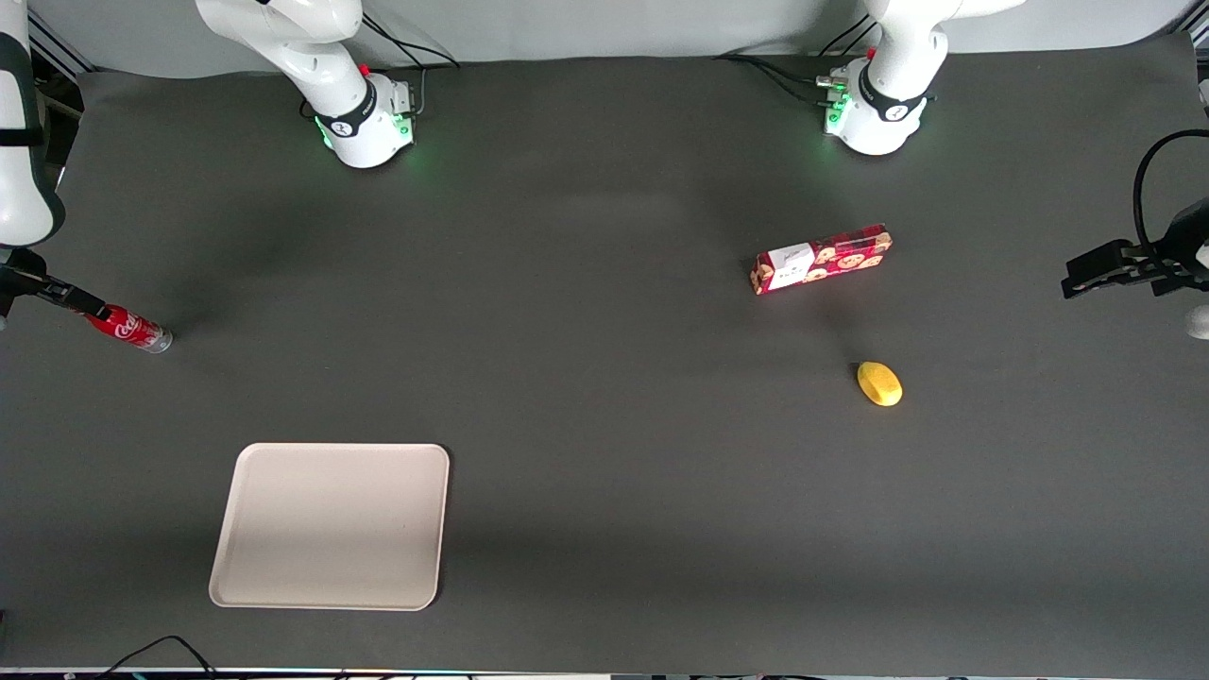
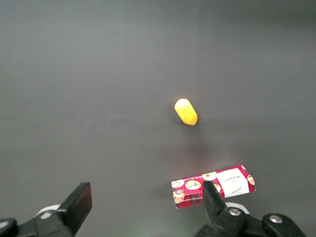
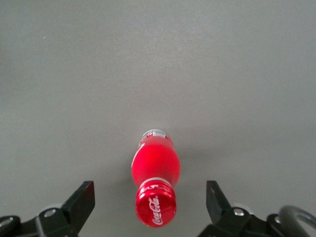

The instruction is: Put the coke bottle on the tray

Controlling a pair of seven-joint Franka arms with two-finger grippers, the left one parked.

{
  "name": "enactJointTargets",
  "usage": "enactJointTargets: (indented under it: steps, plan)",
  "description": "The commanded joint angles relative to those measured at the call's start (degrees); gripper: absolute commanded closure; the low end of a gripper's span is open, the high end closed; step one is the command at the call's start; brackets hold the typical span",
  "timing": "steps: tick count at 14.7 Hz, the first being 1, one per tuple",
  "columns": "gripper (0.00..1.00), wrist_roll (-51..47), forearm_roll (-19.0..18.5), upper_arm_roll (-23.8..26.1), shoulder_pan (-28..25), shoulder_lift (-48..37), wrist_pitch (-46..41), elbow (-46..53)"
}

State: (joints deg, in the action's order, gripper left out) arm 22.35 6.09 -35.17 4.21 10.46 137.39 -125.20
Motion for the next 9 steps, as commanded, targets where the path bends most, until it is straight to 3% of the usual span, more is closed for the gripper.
enactJointTargets:
  steps: [1, 3, 5, 7, 9]
  plan:
    - [0.01, 2.61, 2.79, -0.43, 0.36, 0.35, -0.19, 0.48]
    - [0.04, 2.61, 2.79, -0.34, 0.71, 0.35, -0.28, 0.39]
    - [0.17, 2.61, 2.79, -0.43, 0.80, 0.44, -0.28, 0.30]
    - [0.24, 2.61, 2.79, -0.52, 1.15, 0.44, -0.28, 0.13]
    - [0.43, 2.61, 2.79, -0.52, 1.15, 0.44, -0.28, 0.13]
